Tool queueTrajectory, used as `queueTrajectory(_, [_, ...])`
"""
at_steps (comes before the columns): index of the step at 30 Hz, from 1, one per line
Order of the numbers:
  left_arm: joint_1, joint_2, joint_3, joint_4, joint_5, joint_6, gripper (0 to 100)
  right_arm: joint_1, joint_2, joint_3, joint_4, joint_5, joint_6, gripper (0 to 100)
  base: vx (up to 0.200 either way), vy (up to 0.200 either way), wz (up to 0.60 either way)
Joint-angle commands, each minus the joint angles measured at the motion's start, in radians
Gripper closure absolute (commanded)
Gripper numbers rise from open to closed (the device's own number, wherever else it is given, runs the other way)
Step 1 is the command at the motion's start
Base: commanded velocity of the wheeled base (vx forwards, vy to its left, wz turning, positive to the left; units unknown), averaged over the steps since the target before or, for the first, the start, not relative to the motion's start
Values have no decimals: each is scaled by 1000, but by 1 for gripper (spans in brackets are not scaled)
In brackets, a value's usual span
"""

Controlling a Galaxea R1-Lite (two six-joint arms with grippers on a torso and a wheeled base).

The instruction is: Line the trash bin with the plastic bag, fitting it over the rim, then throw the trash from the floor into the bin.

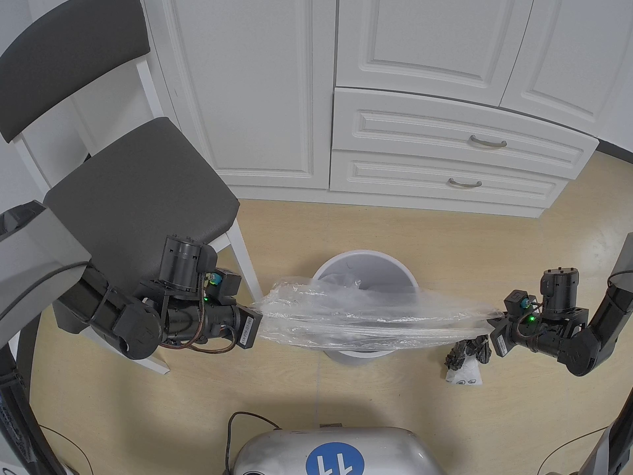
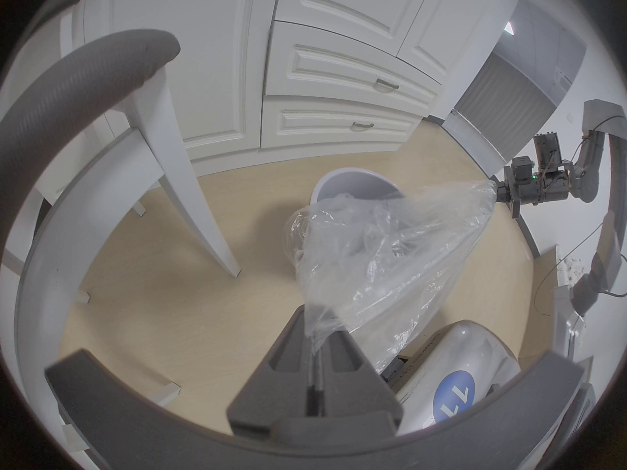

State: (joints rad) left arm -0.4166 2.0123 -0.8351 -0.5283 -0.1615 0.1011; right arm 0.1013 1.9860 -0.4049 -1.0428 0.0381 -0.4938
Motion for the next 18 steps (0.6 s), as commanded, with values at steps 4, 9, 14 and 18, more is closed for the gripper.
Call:
queueTrajectory(4, [-4, -17, 24, 11, 0, 49, 100, -6, -19, 23, 1, -3, -34, 100, 0, 0, 0])
queueTrajectory(9, [-14, -7, 24, 44, -1, 65, 100, -6, -10, 37, 3, -7, -63, 100, 0, 0, 0])
queueTrajectory(14, [-33, 32, 11, 59, -1, 63, 100, 11, 31, 37, 3, -14, -78, 100, 0, 0, 0])
queueTrajectory(18, [-48, 135, -29, 53, 10, 57, 100, 12, 116, -3, -2, -38, -77, 100, 0, 0, 0])
